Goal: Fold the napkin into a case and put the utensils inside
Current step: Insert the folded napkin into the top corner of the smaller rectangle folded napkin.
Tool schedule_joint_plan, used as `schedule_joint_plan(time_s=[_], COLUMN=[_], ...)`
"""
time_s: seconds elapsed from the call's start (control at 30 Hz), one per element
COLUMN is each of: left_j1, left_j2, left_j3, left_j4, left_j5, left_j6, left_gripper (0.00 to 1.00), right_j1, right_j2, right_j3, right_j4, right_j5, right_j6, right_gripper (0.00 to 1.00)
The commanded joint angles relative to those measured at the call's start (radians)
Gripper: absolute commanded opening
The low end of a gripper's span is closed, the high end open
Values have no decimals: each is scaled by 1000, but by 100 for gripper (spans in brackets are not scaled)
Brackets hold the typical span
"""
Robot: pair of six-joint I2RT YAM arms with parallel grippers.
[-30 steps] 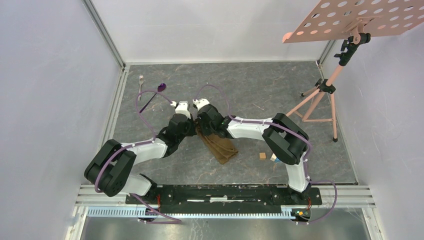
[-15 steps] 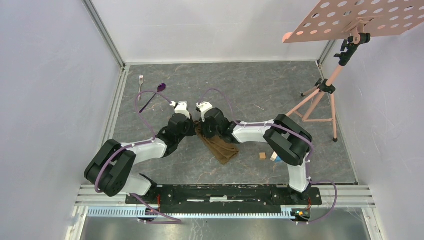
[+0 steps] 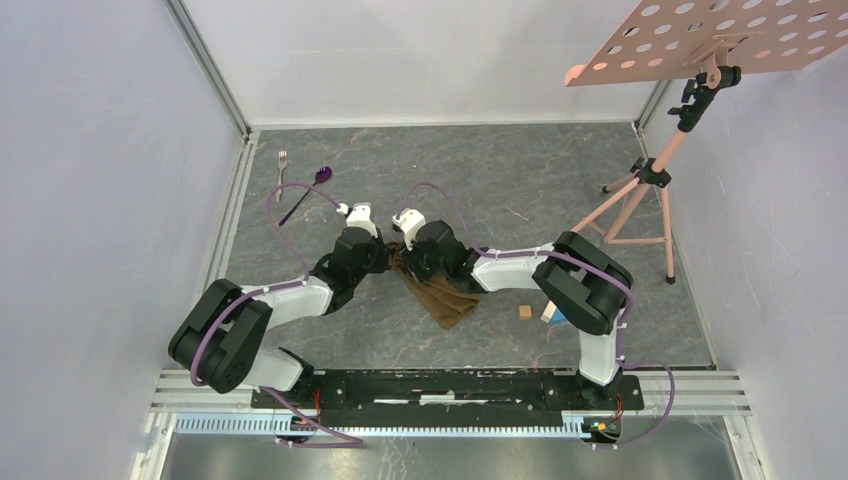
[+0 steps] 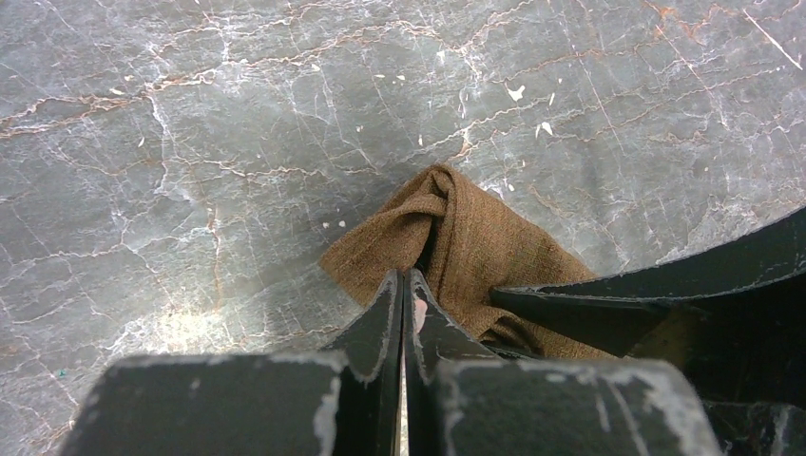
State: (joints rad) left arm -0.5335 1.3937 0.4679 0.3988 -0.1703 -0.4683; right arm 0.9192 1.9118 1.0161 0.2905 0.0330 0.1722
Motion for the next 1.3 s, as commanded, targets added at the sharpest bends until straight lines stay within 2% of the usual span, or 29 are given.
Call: schedule_joint_plan(time_s=[0.0,0.23,0.5,0.93,1.27], left_j1=[7,7,8,10,12], left_j2=[-12,-14,-11,-17,-16], left_j3=[-3,-3,-7,-11,-8], left_j4=[49,48,49,52,54], left_j5=[7,13,14,13,16], left_j6=[-46,-43,-49,-52,-52], left_gripper=[2,2,2,2,2], right_j1=[-1,0,2,8,20], right_j2=[-40,-52,-79,-17,21], right_j3=[11,19,18,69,97], right_j4=[24,31,40,34,21], right_j5=[-5,-6,5,-30,-31], right_j6=[-44,-54,-55,-44,-48], right_gripper=[36,43,47,41,42])
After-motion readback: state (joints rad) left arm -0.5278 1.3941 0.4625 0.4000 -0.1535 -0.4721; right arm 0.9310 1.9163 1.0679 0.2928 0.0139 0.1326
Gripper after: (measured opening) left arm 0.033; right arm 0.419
